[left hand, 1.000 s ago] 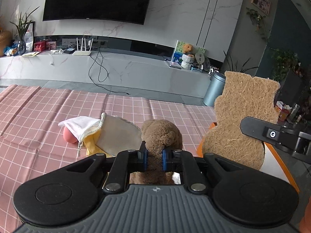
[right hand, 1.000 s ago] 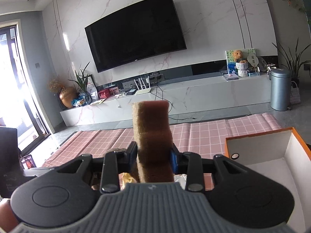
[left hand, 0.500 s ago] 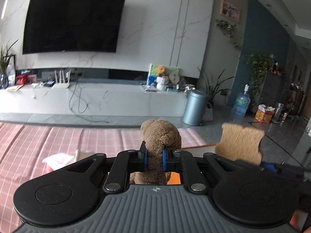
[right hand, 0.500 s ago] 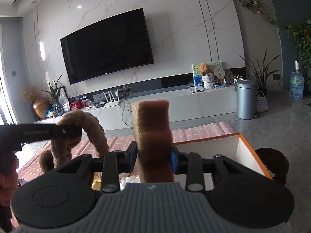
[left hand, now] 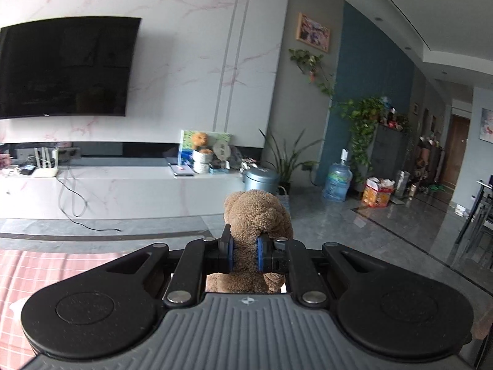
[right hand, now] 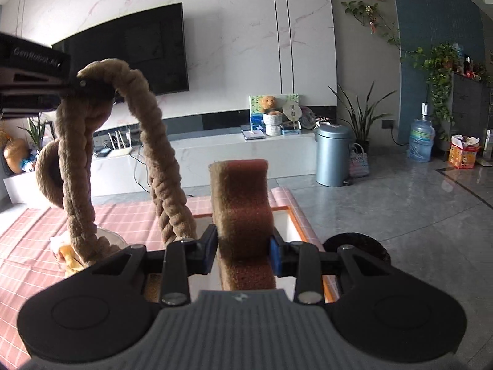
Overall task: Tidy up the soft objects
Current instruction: 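Lift the sponge with the right gripper while the left gripper carries the plush bear over the orange box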
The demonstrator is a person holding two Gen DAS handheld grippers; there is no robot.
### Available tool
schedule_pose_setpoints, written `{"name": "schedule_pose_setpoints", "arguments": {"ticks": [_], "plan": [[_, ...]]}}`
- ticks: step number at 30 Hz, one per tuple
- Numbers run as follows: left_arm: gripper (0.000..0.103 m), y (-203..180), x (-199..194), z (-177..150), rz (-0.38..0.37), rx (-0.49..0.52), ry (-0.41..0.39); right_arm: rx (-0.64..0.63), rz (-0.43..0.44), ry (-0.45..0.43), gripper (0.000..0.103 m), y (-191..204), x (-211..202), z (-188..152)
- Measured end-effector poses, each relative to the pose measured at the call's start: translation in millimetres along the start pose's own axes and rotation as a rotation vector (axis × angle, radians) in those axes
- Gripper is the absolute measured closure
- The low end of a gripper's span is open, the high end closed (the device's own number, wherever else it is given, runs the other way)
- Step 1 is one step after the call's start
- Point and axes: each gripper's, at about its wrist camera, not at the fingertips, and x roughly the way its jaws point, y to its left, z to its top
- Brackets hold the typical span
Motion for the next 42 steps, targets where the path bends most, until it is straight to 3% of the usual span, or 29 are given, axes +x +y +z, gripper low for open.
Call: {"name": "schedule_pose_setpoints", "arguments": {"ticks": [6, 11, 18, 21, 26, 28, 30, 31, 35, 38, 42], "plan": [[0.088, -9.4, 52.0, -35.7, -0.037, 0.051, 0.210, -0.035, -0.014, 0.101, 0.069, -12.6, 26.8, -13.7], [0.088, 11.0, 88.4, -65.6, -0.113, -0.007, 0.435, -0.044, 0.013, 0.232, 0.069, -22.5, 51.9, -29.6], [0.086, 14.4, 117.5, -91.2, -0.174, 0.014, 0.577, -0.069, -0.005, 0.384, 0.069, -32.0, 92.0, -35.7], [0.085, 2.0, 129.9, -101.4, -0.175, 0.046, 0.628, -0.096, -0.043, 0.413, 0.069, -31.0, 102.6, -38.3], [0.076, -3.5, 144.1, -119.9, -0.218, 0.011, 0.736, -0.104, -0.045, 0.469, 0.069, -36.9, 119.5, -43.0], [0.065, -3.4, 146.5, -124.3, -0.218, 0.007, 0.756, -0.112, -0.056, 0.483, 0.068, -37.4, 120.4, -47.2], [0.042, -0.7, 145.4, -126.1, -0.216, -0.011, 0.742, -0.129, -0.059, 0.477, 0.067, -34.1, 118.5, -51.2], [0.039, 1.9, 144.4, -125.9, -0.212, -0.027, 0.735, -0.130, -0.058, 0.478, 0.065, -34.5, 119.0, -52.0], [0.040, 13.4, 134.3, -119.5, -0.227, -0.087, 0.691, -0.103, -0.037, 0.475, 0.064, -38.7, 118.9, -53.1], [0.055, 21.3, 126.6, -117.2, -0.226, -0.105, 0.670, -0.090, -0.022, 0.474, 0.064, -38.6, 120.1, -56.0], [0.057, 31.2, 113.9, -114.9, -0.180, -0.139, 0.622, -0.090, 0.013, 0.500, 0.066, -30.4, 126.1, -58.9]]}}
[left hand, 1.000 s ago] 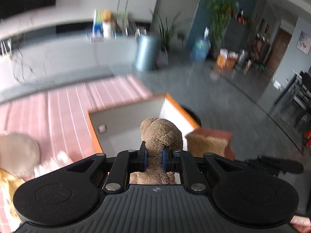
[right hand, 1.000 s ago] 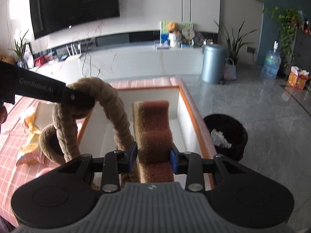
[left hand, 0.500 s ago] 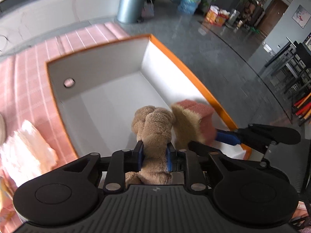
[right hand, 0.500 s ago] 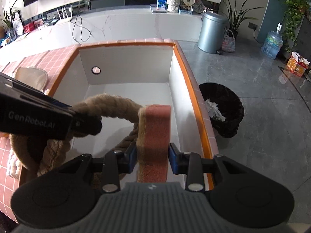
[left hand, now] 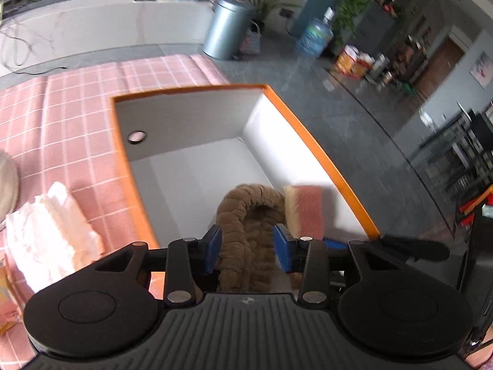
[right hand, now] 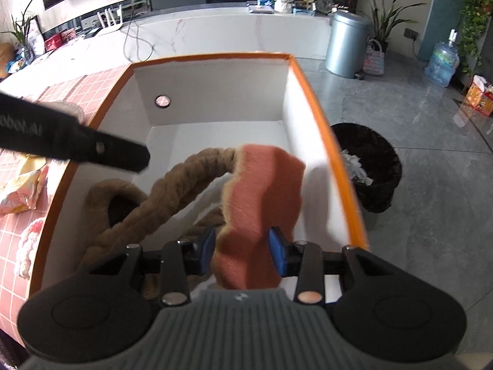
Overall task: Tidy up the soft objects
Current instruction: 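Lift the sponge with the right gripper while the left gripper carries the plush bear over the orange box, then open the right gripper over the box while the left gripper releases the plush bear inside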
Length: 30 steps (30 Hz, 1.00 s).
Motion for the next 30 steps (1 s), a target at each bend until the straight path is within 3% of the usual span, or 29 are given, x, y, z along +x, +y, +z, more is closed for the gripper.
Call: {"name": "schedule_pose_setpoints", "arguments": {"ticks": [6, 17, 20, 22, 27, 30], "plan": [[0.057, 14.0, -18.9, -2.3, 0.032, -0.062, -0.054, 0.001, 0.024, 0.070, 0.072, 13.4, 18.2, 1.1], [0.057, 7.0, -32.8, -10.9, 0.018, -0.015, -0.074, -0.036, -0.037, 0.028, 0.072, 32.7, -1.1, 0.9], [0.057, 6.2, -42.8, -17.0, 0.029, 0.001, -0.100, -0.037, -0.047, -0.005, 0.064, 40.1, -14.8, -0.6], [0.057, 4.3, -51.8, -22.3, 0.050, 0.024, -0.126, -0.027, -0.047, -0.049, 0.051, 44.7, -27.9, -2.8], [0.057, 11.4, -75.8, -39.0, 0.067, 0.040, -0.189, -0.029, -0.034, -0.180, 0.044, 68.8, -62.0, -8.6], [0.057, 21.0, -90.9, -50.8, 0.086, 0.028, -0.219, -0.040, -0.006, -0.266, 0.033, 88.4, -81.5, -14.2]]}}
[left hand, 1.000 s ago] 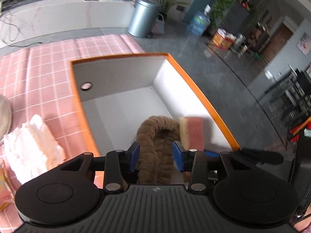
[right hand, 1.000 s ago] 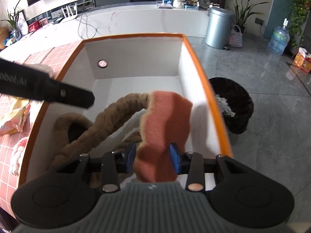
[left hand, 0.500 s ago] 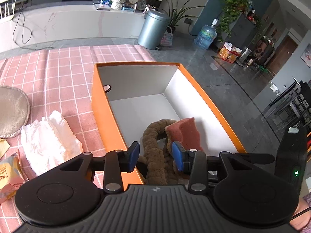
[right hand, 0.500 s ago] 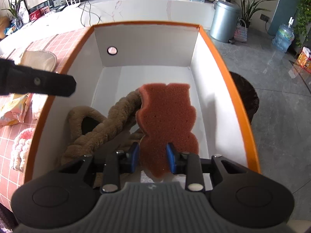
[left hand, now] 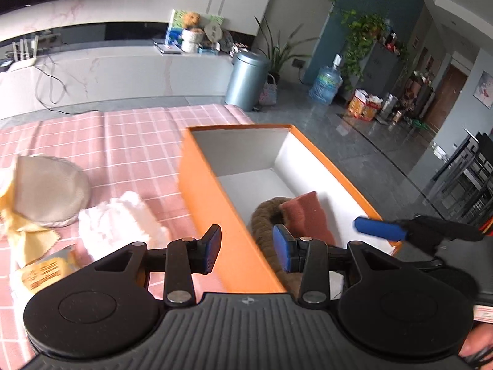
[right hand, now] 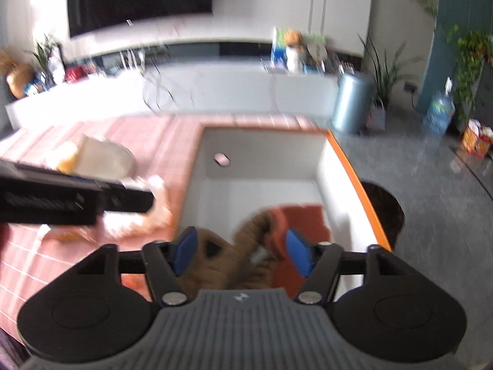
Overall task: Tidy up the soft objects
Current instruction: 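Open the right gripper over the box while the left gripper releases the plush bear inside, then grasp the pink-and-white crocheted pad with the right gripper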
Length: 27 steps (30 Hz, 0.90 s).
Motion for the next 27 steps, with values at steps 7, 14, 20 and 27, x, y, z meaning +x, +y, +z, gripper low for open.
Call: {"name": "schedule_pose_setpoints", "arguments": {"ticks": [7, 14, 20, 27], "plan": [[0.057, 32.8, -35.5, -26.6, 0.080, -0.030, -0.079, -0.005, 0.053, -0.106, 0.030, 46.6, -26.2, -8.4], [0.057, 61.0, -62.9, -59.3, 0.143, -0.064, -0.141, -0.024, 0.088, -0.152, 0.029, 89.5, -35.2, -27.5], [0.057, 83.9, -75.1, -84.3, 0.239, -0.116, -0.155, -0.060, 0.079, -0.124, 0.027, 113.2, -26.6, -40.1], [0.057, 109.3, -86.1, -107.3, 0.247, -0.183, -0.114, -0.066, 0.061, -0.037, 0.027, 118.1, -13.0, -48.1]]}}
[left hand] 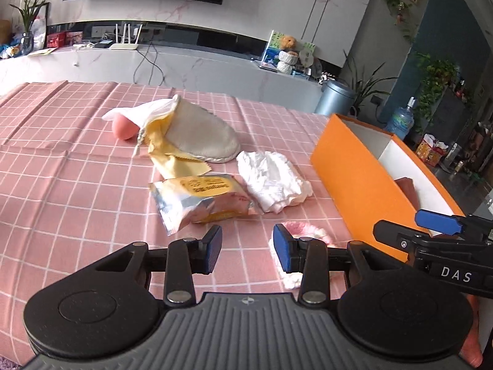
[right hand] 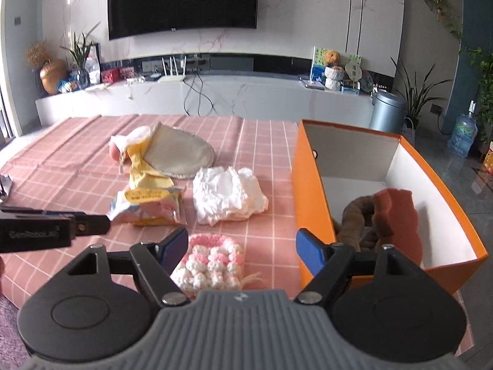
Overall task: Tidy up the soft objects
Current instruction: 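Grasp the pink-and-white crocheted pad with the right gripper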
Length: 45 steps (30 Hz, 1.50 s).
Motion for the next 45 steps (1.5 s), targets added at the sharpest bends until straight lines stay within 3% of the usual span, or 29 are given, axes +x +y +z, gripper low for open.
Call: {"name": "schedule_pose_setpoints", "arguments": {"ticks": [5, 8, 11, 13, 18, 22, 24, 30, 37, 39, 45], "plan": [[0.057, 0.0, 0.8, -2.5, 0.000, 0.039, -0.021, 0.009, 0.004, 0.045, 0.027, -2.3, 10.6, -6.4], [0.048, -1.6, 6.7, -3.3, -0.033, 0.085, -0.017, 0.010, 0.033, 0.066, 0.027, 0.2, 19.9, -6.9], [0.043, 2.1, 16.0, -5.2, -0.002, 0.092, 0.000, -0.005, 0.052, 0.089, 0.026, 6.1, 33.3, -7.5], [0.038, 6.1, 21.0, -5.1, 0.026, 0.105, -0.003, -0.004, 0.071, 0.106, 0.017, 8.1, 42.5, -6.4], [0.037, 17.1, 35.1, -0.4, 0.069, 0.125, 0.019, 0.010, 0.096, 0.172, 0.016, 13.1, 70.9, -6.1], [0.033, 15.5, 47.0, 4.8, 0.093, 0.241, 0.011, 0.016, 0.101, 0.243, 0.008, 13.6, 94.1, -8.4], [0.027, 14.7, 52.9, 7.1, 0.094, 0.299, 0.003, 0.031, 0.122, 0.273, 0.008, 11.7, 103.8, -9.7], [0.024, 19.4, 75.4, 12.1, 0.120, 0.375, 0.035, 0.048, 0.147, 0.322, 0.008, 12.9, 124.2, -13.7], [0.018, 19.0, 92.5, 14.6, 0.124, 0.504, 0.030, 0.002, 0.169, 0.306, 0.038, 20.7, 133.4, -4.8], [0.017, 16.6, 97.7, 16.1, 0.114, 0.568, 0.032, -0.003, 0.156, 0.286, 0.042, 19.3, 135.4, 2.4], [0.017, 4.9, 117.8, 8.1, 0.087, 0.803, 0.077, 0.017, 0.160, 0.299, 0.040, 15.4, 146.4, 4.8]]}}
